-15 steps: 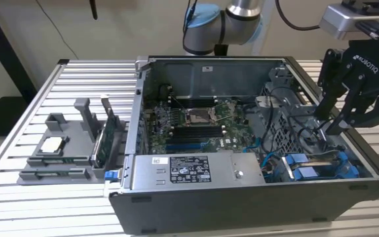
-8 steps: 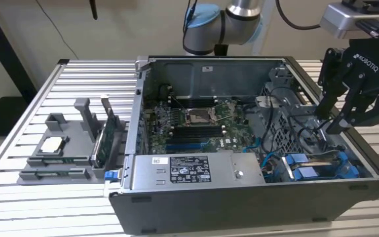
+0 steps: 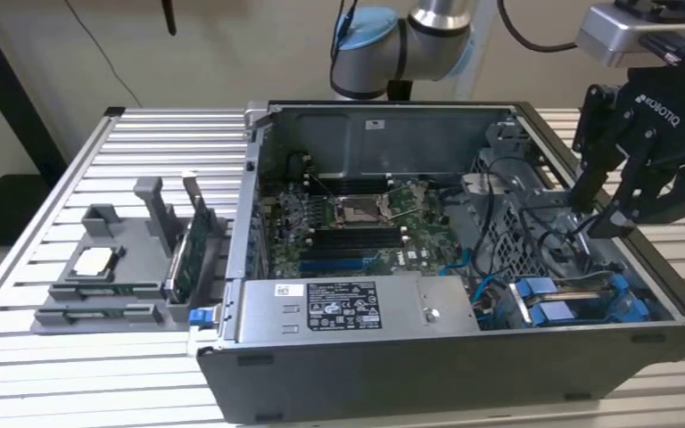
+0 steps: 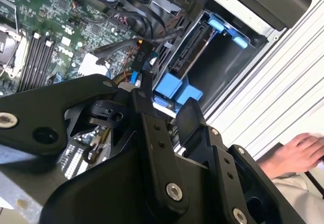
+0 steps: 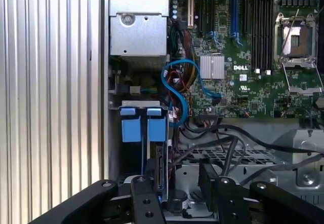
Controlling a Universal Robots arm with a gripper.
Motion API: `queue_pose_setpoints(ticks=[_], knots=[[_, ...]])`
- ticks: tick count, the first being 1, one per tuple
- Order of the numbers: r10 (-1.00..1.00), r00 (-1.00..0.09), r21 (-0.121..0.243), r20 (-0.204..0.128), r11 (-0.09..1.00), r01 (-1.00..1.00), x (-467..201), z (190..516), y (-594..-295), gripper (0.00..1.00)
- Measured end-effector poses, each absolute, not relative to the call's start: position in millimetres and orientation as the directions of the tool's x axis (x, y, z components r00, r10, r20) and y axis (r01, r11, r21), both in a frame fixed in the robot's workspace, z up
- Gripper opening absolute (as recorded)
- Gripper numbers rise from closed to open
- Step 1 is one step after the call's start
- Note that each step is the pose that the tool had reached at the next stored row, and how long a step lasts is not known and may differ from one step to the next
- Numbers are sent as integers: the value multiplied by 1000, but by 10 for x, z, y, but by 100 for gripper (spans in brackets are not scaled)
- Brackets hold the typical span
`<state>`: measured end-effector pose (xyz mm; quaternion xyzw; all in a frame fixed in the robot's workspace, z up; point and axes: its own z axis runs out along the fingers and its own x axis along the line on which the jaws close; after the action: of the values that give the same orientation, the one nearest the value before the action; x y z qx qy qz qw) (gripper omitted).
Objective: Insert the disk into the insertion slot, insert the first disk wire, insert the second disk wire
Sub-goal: 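Insert the first disk wire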
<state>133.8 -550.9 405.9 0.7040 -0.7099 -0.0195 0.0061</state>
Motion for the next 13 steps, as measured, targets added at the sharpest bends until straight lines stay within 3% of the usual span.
queue_pose_setpoints(ticks=[8,13], knots=[[-1000,-8,35,-19,8,-999,1343,4198,-5505,47],[-1000,-2,10,-19,2,-1000,1342,4157,-5501,47]])
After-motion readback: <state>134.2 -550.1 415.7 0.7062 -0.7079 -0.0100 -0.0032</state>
